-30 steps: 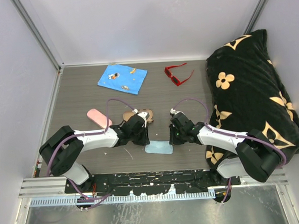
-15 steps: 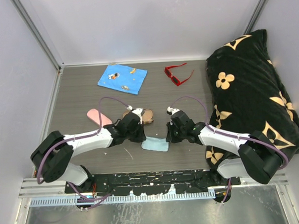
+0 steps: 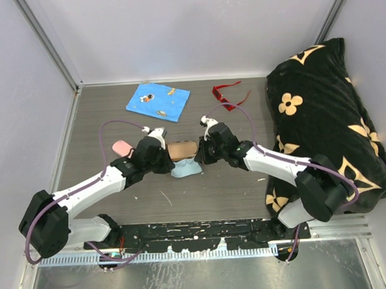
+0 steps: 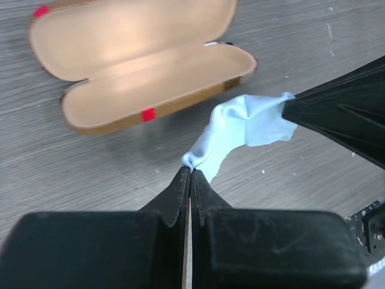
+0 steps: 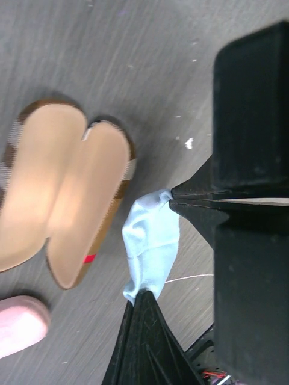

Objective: Organize the sunglasses
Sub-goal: Pick up the glasses cleaning cloth from the center of the board, then place the glasses cleaning cloth in the sunglasses case.

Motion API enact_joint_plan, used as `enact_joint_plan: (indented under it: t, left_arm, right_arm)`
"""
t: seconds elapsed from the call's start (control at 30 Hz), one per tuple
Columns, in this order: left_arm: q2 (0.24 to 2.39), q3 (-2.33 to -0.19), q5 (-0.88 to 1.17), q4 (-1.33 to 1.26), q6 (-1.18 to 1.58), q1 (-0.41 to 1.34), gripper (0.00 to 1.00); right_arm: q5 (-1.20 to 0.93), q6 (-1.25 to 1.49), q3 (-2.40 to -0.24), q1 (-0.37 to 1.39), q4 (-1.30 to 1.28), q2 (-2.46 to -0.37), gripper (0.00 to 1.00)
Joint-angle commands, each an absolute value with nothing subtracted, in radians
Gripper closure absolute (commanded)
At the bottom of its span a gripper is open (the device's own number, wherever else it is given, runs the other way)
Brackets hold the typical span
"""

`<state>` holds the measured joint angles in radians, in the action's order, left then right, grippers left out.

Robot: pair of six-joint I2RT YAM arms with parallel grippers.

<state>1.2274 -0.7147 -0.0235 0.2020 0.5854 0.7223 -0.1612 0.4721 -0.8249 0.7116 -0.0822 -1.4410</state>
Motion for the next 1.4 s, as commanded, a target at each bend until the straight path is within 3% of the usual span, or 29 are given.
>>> enact_joint_plan:
  t: [0.0, 0.5, 1.37]
  left_arm:
    - [1.224, -0.748, -0.040, 0.228, 0.542, 0.665, 1.00]
    - [1.403, -0.883, -0.015, 0.200, 0.471, 0.530, 1.00]
    - [1.542, -0.945, 0.003, 0.111, 0.438, 0.477, 1.00]
  right_arm:
    - [-0.150, 0.445, -0.942, 0.718, -0.052, -1.506, 1.00]
    - [-0.072, 0.402, -1.170, 0.703, -0.129, -1.720, 1.00]
    - [-0.081, 0.398, -1.204, 0.634, -0.118, -1.819, 1.00]
